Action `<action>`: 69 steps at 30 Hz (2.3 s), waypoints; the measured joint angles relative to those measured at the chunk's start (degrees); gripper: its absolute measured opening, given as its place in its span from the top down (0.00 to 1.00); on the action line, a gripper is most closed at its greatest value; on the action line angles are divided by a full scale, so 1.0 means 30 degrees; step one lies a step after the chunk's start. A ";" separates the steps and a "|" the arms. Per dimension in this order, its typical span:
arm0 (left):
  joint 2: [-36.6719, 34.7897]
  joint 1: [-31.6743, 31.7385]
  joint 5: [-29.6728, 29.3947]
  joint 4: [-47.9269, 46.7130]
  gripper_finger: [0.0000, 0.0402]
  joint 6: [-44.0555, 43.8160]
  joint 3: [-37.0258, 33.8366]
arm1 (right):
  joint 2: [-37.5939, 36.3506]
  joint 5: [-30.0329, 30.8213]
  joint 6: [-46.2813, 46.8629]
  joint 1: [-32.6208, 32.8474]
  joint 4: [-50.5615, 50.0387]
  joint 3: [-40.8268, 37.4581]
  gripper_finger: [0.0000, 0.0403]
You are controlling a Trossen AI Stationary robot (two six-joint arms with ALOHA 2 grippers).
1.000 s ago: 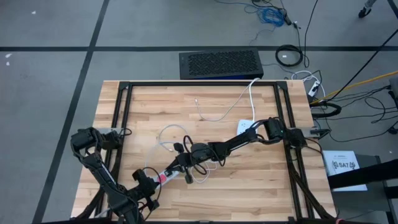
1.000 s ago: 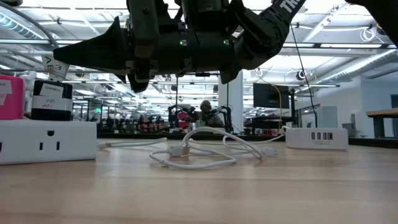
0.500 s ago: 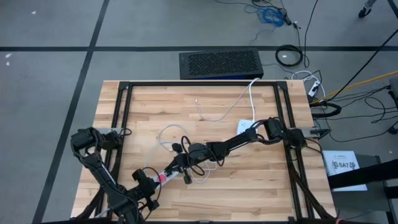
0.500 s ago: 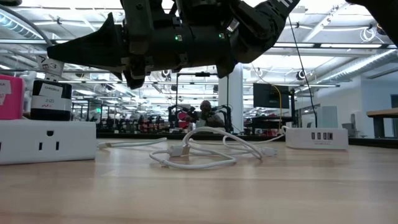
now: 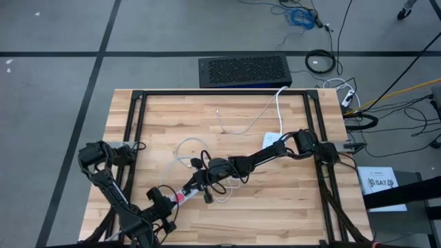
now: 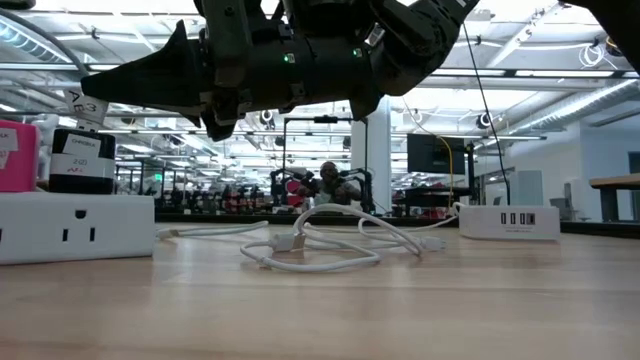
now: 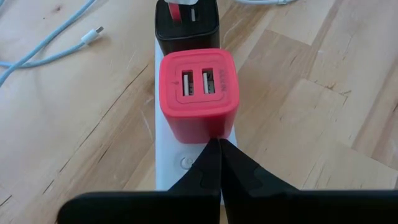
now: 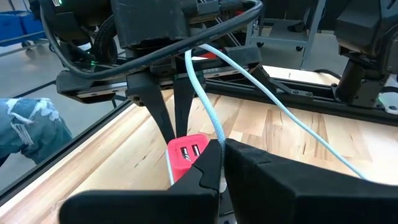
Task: Insert USB
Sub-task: Insert the top left white charger cable into the pink adapter charger
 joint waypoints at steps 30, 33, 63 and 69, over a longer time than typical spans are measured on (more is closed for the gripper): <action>0.0000 0.0022 0.0041 -0.0002 1.00 -0.0005 0.0000 | -0.0383 0.0045 -0.0707 0.0022 -0.3533 0.1297 1.00; 0.0000 0.0022 0.0044 -0.0005 1.00 -0.0007 0.0000 | -0.0545 0.0066 -0.0714 0.0022 -0.3867 0.1275 1.00; 0.0007 0.0022 0.0044 0.0044 1.00 -0.0007 0.0000 | -0.0031 -0.0147 -0.0787 0.0173 -0.5366 0.2499 1.00; 0.0007 0.0022 0.0044 0.0071 1.00 -0.0007 0.0000 | 0.0036 -0.0130 -0.0765 0.0250 -0.5580 0.2514 1.00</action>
